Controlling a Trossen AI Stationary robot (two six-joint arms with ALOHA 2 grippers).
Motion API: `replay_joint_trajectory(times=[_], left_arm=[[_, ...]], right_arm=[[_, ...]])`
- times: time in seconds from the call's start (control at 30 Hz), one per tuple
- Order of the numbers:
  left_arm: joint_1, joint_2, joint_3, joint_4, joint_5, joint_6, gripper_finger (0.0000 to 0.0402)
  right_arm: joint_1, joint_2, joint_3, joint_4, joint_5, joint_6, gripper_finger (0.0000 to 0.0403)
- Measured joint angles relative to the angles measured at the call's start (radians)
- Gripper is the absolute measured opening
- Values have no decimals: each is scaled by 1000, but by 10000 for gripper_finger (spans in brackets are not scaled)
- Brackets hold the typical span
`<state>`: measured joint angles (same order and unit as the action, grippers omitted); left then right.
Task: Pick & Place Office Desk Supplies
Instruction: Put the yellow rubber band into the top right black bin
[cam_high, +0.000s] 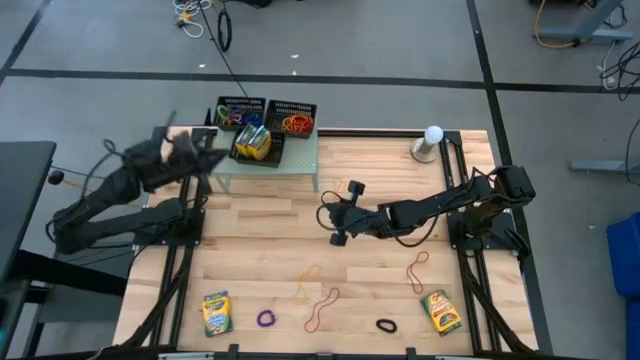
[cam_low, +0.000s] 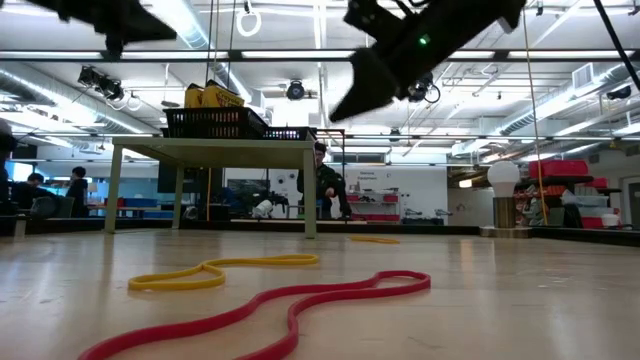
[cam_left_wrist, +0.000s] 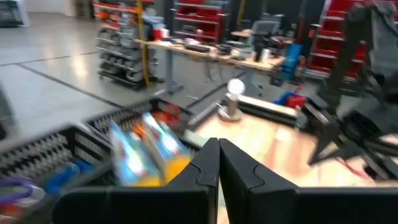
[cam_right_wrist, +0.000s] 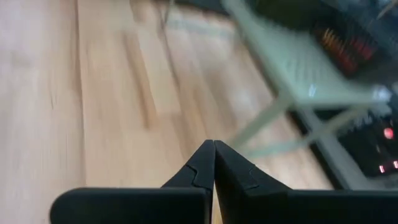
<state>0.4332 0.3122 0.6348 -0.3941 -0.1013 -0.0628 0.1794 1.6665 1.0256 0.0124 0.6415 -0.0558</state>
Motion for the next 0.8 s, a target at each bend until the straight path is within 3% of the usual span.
replay_joint_trajectory(times=[0.13, 0.23, 0.37, 0.5, 0.67, 0.8], left_arm=[[-105, -42, -173, 176, -69, 22, 11], [-160, -37, -282, 344, -128, 78, 11], [-214, -4, -400, 617, -135, 115, 11], [-250, 38, -502, 870, -124, 119, 11], [-272, 73, -570, 981, -129, 109, 11], [-272, 77, -577, 972, -156, 107, 11]], right_arm=[[11, 0, 0, -154, 2, 94, 13], [14, 0, 0, -226, -52, 174, 27], [-7, 0, 0, -344, -79, 368, 65], [-96, 19, 0, -406, -117, 501, 103], [-223, 75, 0, -304, -309, 521, 135], [-288, 127, 0, -259, -330, 498, 149]])
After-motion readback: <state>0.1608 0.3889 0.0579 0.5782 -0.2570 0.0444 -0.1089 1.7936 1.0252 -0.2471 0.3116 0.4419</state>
